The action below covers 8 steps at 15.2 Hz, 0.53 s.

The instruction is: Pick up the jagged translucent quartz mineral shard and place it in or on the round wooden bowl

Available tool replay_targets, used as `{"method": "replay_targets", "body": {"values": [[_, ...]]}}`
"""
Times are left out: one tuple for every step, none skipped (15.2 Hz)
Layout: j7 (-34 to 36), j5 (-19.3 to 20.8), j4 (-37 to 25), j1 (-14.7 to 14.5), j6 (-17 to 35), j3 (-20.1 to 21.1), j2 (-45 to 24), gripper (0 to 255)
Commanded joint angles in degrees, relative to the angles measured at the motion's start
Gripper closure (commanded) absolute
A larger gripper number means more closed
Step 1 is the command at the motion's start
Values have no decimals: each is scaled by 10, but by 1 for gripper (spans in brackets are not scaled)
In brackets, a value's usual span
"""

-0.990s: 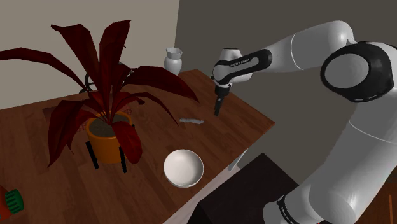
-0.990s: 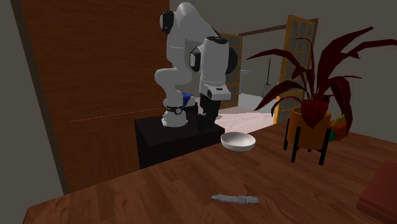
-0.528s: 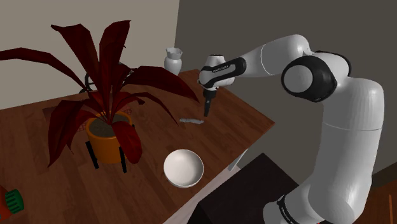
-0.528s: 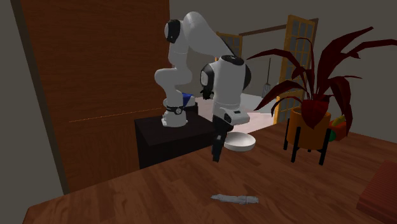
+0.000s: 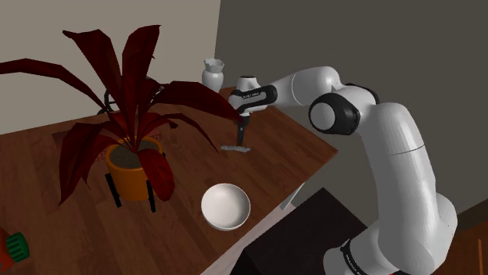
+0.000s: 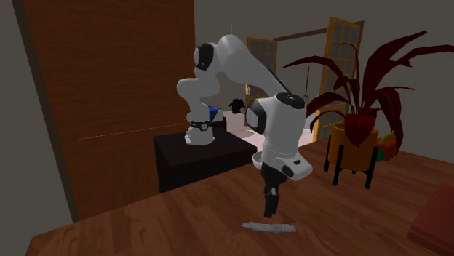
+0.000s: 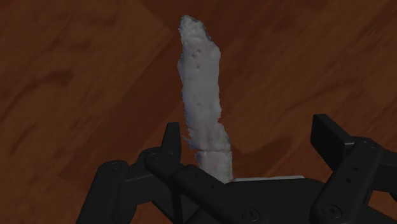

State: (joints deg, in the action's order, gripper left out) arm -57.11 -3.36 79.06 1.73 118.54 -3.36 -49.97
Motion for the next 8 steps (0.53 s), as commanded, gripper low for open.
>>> {"method": "replay_targets", "body": {"values": [[-4, 0, -16, 0, 3, 3, -19, 0], [-4, 0, -14, 0, 8, 3, -22, 0], [-5, 0, -12, 0, 14, 3, -26, 0], [-5, 0, -10, 0, 19, 3, -29, 0], [-5, -1, -9, 0, 24, 4, -33, 0], [-5, -1, -7, 0, 30, 4, -37, 0], [-5, -1, -6, 0, 38, 4, -44, 0], [-5, -1, -6, 0, 38, 4, -44, 0]]}}
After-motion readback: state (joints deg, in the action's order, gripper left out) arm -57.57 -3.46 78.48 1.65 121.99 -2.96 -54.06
